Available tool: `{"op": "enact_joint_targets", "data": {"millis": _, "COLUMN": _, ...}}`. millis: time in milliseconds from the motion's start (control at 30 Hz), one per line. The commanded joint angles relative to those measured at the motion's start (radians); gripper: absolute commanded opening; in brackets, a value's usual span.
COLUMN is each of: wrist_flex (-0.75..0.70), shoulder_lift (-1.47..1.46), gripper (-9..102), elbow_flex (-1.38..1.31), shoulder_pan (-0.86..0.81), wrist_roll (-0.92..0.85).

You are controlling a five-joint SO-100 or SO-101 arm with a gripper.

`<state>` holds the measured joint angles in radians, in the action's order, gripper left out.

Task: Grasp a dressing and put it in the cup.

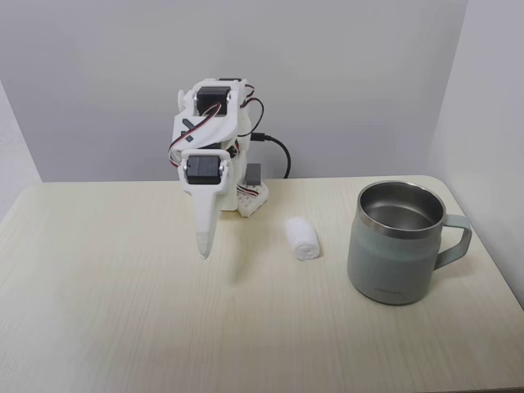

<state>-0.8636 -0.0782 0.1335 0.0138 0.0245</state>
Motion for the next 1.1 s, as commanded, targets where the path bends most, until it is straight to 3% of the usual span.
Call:
{"op": "enact_joint_targets", "data": {"millis": 0, "wrist_flex": -0.066, "shoulder_lift": -0.006, "gripper": 0, "elbow_flex": 0.031, "shoulder_pan": -0.089, "wrist_roll": 0.038}}
{"op": "enact_joint_targets", "data": {"millis": 767, "wrist_flex": -0.071, "shoulder_lift": -0.008, "gripper": 0, "elbow_flex": 0.135, "shoulder_pan": -0.075, "wrist_roll": -0.012}}
{"op": "enact_joint_targets", "data": {"millis": 1067, "wrist_flex": -0.337, "shoulder_lift": 0.092, "gripper": 1, "elbow_flex": 0.634, "shoulder_pan": 0.133, "wrist_roll": -0.123}}
